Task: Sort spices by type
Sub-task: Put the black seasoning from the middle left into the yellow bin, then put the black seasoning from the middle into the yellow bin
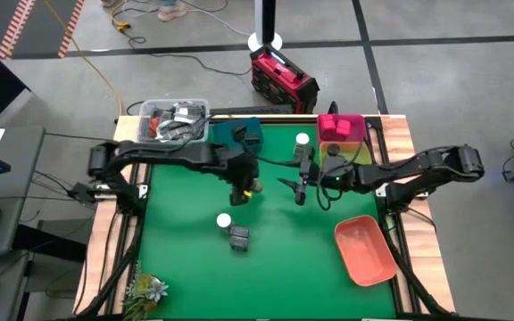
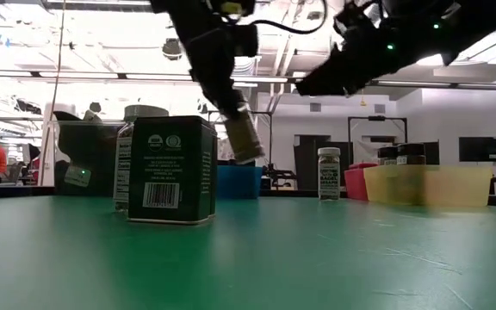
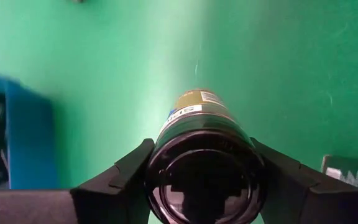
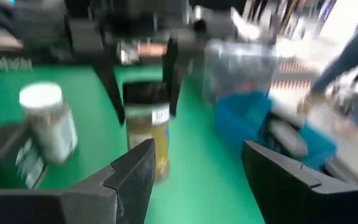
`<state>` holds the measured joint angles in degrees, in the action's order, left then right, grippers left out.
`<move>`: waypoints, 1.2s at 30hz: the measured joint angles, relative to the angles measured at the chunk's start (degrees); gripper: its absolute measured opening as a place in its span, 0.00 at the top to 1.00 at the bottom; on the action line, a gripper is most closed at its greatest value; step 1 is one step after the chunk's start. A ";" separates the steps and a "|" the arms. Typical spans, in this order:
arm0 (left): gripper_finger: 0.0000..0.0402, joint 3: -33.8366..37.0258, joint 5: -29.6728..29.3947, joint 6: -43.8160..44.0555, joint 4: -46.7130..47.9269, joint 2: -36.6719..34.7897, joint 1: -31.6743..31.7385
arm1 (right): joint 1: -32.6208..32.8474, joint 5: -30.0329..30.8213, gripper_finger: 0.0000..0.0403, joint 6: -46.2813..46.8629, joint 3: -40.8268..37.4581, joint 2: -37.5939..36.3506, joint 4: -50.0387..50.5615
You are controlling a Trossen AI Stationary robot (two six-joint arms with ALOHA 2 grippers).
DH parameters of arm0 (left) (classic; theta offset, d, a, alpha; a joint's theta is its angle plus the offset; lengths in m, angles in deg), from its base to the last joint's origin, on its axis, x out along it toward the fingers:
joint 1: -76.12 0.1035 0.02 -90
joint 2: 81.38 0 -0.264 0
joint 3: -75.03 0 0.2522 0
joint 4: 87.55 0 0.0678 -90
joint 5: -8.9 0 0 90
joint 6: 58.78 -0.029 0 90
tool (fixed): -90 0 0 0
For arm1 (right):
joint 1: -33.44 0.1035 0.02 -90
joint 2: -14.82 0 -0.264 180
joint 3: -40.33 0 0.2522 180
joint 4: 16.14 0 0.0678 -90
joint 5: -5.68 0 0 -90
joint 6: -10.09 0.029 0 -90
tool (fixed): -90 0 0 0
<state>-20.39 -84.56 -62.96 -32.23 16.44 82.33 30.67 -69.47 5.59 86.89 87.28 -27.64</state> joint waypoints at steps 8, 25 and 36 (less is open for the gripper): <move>0.47 -7.77 2.63 -7.29 1.78 8.67 -0.13 | 1.02 0.03 0.34 6.02 0.53 -6.21 18.56; 0.37 -12.79 3.26 -10.87 1.93 14.56 -0.55 | 1.99 0.09 0.34 9.49 0.53 -6.48 20.06; 0.31 -16.33 3.22 -10.97 6.70 14.56 -1.60 | 2.08 0.13 0.34 10.57 0.55 -6.48 19.92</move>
<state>-36.72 -81.35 -73.93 -25.53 31.00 80.73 32.75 -69.34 16.15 87.44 80.80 -7.71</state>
